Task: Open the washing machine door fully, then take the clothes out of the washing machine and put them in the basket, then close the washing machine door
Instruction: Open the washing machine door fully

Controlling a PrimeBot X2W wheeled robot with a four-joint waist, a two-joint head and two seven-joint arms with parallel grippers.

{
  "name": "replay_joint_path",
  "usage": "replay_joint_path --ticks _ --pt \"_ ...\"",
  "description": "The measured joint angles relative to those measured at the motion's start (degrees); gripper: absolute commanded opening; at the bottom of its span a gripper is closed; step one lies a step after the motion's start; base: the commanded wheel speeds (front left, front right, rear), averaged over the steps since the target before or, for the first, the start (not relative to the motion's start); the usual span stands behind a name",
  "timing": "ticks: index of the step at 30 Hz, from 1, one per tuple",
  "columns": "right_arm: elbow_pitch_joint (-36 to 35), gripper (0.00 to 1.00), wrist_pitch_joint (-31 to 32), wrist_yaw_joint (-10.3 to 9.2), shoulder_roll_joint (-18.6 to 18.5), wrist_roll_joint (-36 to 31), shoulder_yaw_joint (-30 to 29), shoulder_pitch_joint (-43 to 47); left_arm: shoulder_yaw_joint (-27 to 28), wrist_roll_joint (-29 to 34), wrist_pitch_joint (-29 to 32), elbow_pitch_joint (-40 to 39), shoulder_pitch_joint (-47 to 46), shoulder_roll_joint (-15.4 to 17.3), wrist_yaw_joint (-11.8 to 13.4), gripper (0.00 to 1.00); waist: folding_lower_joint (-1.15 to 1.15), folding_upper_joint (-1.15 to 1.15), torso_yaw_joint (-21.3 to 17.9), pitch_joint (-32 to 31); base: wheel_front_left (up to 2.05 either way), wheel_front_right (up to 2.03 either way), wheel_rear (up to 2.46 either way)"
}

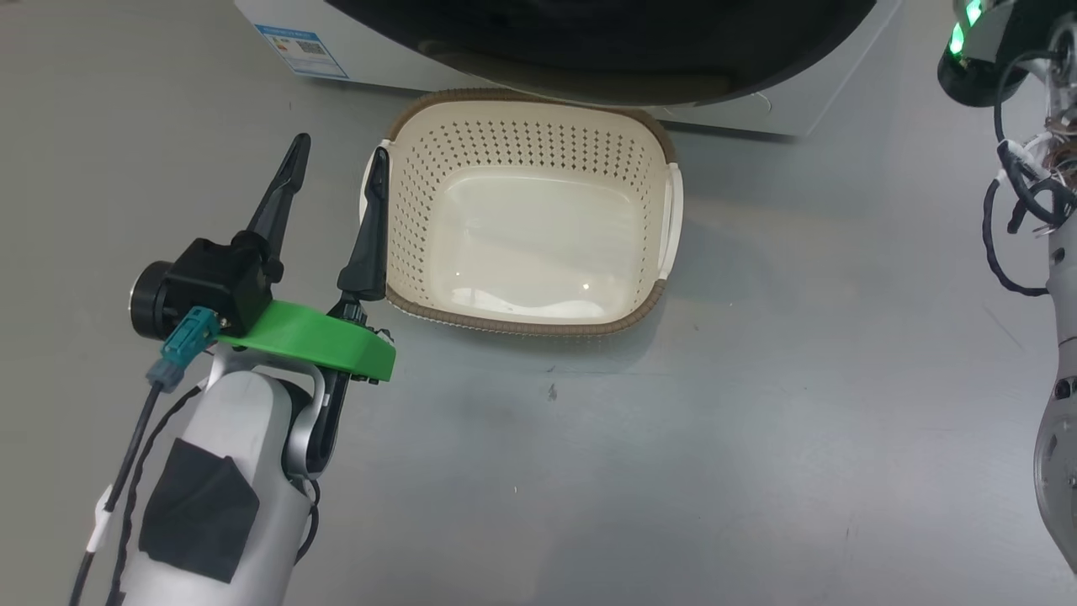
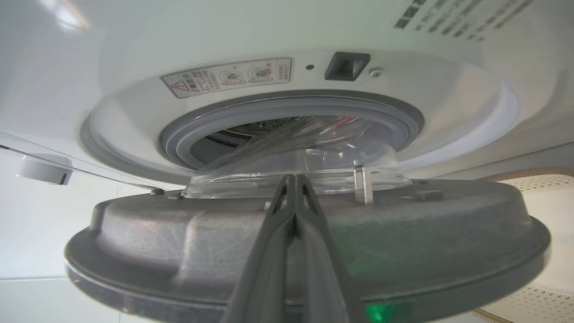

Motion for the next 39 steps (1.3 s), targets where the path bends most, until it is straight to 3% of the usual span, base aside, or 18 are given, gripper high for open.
replay_joint_path --ticks 20,39 --pt "0.4 0.00 5.9 1.49 2.7 2.9 1.7 10.3 -0.1 0.9 0.0 3.6 4.9 0.0 -0.5 1.00 0.00 0.00 -1.8 -6.1 0.00 0.00 0.00" --pt "-3.8 0.00 8.8 1.51 5.2 4.2 6.4 23.0 -1.0 0.9 0.0 7.8 10.6 0.0 -0.9 1.00 0.00 0.00 -1.2 -15.1 0.00 0.00 0.00"
